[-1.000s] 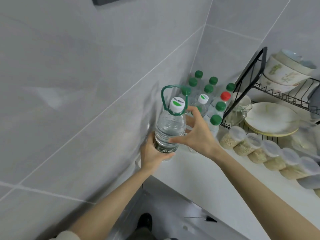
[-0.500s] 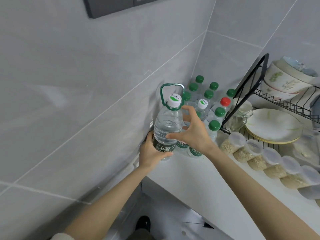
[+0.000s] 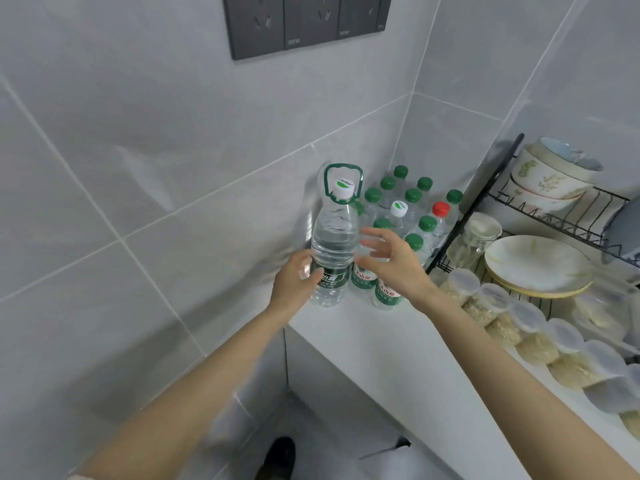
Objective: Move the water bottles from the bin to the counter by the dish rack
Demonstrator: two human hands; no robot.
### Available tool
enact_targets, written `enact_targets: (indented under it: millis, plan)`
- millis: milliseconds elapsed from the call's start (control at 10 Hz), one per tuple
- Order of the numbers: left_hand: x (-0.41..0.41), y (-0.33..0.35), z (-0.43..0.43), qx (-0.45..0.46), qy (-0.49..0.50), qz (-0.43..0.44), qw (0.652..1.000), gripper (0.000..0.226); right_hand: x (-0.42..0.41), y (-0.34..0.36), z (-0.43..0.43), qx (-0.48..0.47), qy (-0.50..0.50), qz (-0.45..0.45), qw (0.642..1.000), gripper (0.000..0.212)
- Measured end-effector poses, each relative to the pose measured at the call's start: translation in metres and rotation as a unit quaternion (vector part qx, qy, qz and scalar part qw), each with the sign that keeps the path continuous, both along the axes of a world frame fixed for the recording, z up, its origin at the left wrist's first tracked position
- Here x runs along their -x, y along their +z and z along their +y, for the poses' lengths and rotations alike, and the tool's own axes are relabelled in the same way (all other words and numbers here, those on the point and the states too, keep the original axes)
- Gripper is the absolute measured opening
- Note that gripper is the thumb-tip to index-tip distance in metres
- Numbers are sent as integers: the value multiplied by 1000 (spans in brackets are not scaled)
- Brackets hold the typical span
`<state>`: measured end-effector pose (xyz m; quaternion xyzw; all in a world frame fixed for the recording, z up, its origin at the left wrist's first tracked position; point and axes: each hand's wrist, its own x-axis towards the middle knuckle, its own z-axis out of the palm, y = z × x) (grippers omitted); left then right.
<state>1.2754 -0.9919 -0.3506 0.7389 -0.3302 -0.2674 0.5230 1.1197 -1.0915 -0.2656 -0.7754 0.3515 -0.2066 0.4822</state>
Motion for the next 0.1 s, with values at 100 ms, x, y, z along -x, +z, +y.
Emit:
enact_targets:
  millis: [100]
  plan:
    - [8,36,12,32,10,4,999,28,13,12,4,-22,24,-14,999,48]
